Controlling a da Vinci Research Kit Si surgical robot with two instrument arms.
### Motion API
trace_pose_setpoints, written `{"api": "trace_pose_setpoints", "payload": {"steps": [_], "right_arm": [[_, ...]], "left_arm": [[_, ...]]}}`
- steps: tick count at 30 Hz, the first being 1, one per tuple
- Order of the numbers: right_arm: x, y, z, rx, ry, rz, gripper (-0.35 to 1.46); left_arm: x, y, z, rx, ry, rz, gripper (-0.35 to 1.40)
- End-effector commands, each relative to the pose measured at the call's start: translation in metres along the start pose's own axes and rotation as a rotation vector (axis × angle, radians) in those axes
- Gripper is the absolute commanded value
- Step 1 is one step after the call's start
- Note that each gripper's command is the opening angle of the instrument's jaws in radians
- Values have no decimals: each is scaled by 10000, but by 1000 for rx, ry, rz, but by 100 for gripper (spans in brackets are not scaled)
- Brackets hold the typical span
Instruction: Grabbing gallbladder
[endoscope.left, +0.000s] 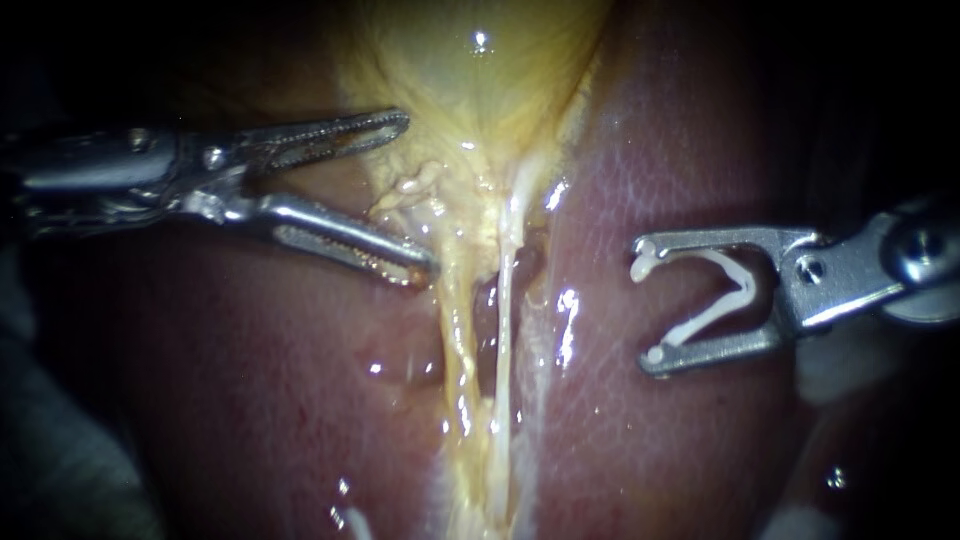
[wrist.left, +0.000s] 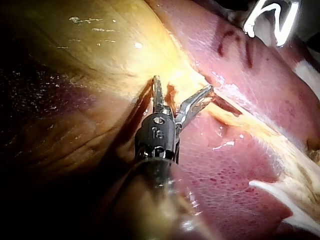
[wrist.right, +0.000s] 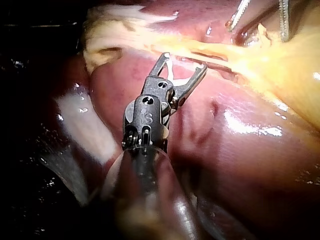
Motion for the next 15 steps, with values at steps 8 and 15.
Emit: {"api": "trace_pose_setpoints", "payload": {"steps": [8,15], "right_arm": [[0,0,0,0,0,0,50],[0,0,0,0,0,0,50]], "left_arm": [[-6,-6,7,-8,-11,-14,54],[-8,-14,6,-14,-21,-35,41]]}}
